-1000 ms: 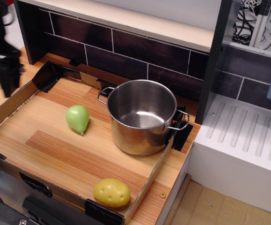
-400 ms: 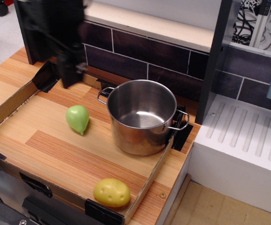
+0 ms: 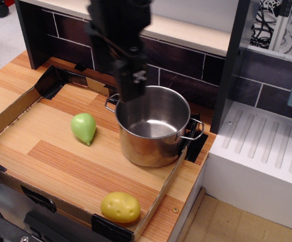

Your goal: Topple metal pot

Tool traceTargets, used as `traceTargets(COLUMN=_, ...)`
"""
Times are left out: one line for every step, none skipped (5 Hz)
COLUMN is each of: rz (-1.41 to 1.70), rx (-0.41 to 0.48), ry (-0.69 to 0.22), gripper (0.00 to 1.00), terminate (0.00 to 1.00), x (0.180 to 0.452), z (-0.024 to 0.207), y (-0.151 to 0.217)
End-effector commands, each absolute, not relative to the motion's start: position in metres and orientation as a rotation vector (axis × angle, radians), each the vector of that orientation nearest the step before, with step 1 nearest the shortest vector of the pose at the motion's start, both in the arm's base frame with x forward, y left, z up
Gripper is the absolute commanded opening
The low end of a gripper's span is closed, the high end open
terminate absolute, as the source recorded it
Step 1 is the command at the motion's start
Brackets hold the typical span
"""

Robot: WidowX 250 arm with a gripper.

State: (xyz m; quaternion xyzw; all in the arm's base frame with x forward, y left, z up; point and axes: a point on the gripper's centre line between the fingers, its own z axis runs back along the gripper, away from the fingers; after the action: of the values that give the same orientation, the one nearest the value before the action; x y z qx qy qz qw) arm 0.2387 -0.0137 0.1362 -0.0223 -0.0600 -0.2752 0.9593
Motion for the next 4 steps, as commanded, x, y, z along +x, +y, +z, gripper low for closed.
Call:
traceTargets(rz=-0.587, rx=-0.001, ry=-0.169, gripper=1.0, terminate=0.0, x=0.254, z=0.117, y=-0.04)
traceTargets(rz=-0.592, rx=0.02, ry=-0.154, gripper=1.0, terminate=0.0, x=0.256, z=0.098, y=-0.049)
traceTargets(rz=-0.593, rx=0.038, ry=-0.152, gripper=1.0, terminate=0.0, x=0.257, z=0.09, y=-0.057)
traceTargets(rz=-0.587, rx=0.05, ry=-0.137, gripper=1.0, terminate=0.0, x=0.258, z=0.083, y=-0.058)
